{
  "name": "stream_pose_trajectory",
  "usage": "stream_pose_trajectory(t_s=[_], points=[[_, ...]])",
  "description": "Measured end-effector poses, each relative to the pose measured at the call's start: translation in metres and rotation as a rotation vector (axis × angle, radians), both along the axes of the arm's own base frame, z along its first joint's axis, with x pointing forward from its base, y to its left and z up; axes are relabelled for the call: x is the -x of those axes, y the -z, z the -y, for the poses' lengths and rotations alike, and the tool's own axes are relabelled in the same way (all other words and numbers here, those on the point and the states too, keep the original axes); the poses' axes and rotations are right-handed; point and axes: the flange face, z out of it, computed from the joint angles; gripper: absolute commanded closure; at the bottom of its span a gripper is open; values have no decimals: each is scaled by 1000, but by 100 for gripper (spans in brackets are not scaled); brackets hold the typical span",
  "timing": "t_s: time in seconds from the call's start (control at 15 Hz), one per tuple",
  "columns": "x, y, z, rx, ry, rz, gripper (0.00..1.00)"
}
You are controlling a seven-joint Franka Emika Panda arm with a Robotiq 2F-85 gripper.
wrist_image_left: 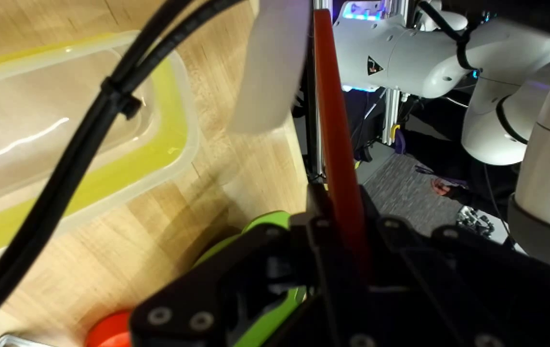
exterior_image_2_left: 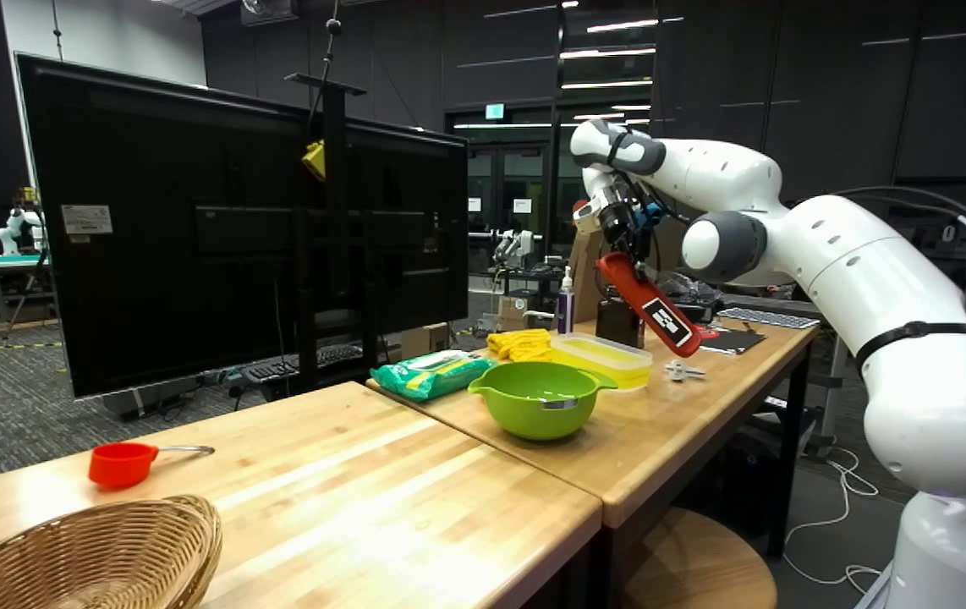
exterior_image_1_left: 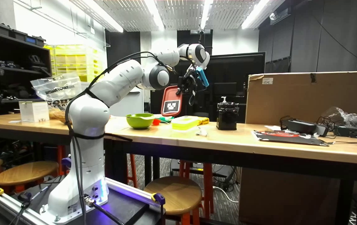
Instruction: Put the lid on the yellow lunch box
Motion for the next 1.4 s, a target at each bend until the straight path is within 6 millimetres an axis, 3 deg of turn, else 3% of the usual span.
stream_pose_trajectory(t_s=[0.53,1.4], points=[[0,14,-4,52,-15,-78,97],[-32,10,5,48,-94,195,97]])
